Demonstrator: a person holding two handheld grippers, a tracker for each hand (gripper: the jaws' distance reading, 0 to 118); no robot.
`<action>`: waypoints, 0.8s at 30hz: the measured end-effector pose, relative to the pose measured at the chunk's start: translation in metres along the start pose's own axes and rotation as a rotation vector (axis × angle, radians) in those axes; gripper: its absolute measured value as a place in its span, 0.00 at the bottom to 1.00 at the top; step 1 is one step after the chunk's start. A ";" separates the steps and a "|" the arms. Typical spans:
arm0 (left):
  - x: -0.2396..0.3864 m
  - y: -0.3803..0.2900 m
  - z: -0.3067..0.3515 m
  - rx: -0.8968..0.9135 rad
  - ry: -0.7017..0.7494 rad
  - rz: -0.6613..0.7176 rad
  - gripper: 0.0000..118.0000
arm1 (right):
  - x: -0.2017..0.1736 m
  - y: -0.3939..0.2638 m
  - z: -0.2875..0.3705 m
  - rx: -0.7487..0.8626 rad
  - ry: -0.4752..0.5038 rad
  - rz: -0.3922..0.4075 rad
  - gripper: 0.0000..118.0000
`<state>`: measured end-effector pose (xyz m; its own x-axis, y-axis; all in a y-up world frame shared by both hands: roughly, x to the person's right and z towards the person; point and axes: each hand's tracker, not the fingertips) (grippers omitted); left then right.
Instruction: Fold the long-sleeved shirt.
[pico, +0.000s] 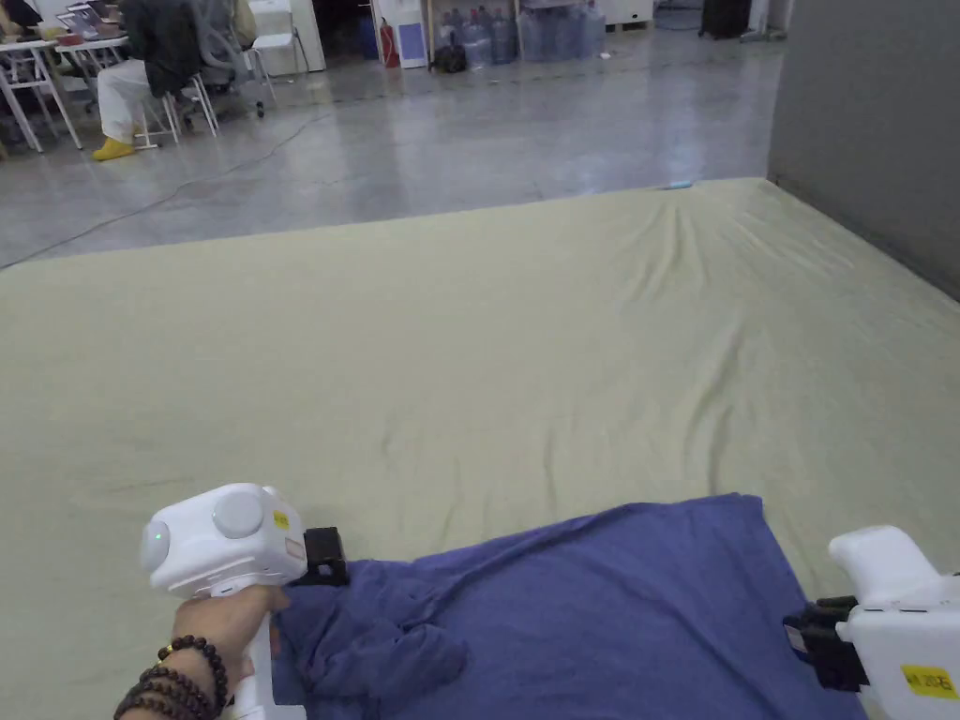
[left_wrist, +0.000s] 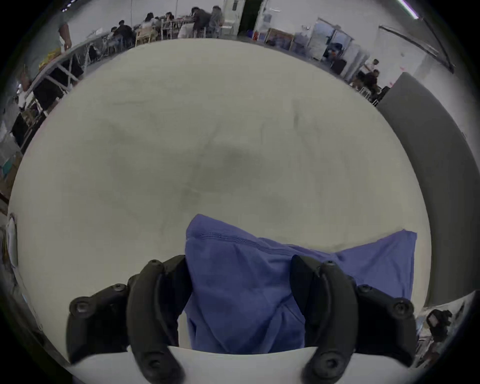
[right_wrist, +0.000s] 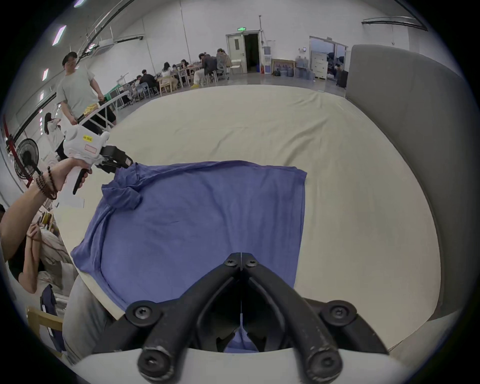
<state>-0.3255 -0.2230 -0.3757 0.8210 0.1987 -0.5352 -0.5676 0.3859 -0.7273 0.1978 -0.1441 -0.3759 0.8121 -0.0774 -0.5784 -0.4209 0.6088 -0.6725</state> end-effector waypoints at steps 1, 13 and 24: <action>0.002 -0.001 -0.002 0.002 0.005 -0.002 0.62 | 0.001 0.000 -0.001 -0.003 -0.005 0.000 0.00; 0.018 -0.018 0.056 0.068 -0.027 -0.126 0.05 | 0.039 0.092 -0.063 0.016 -0.062 -0.082 0.02; 0.017 -0.016 0.058 0.061 -0.039 -0.110 0.05 | 0.082 0.160 -0.199 -0.256 -0.199 -0.239 0.37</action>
<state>-0.2992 -0.1735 -0.3487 0.8806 0.1863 -0.4357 -0.4700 0.4608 -0.7528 0.1163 -0.2101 -0.6225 0.9512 -0.0233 -0.3077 -0.2772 0.3737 -0.8851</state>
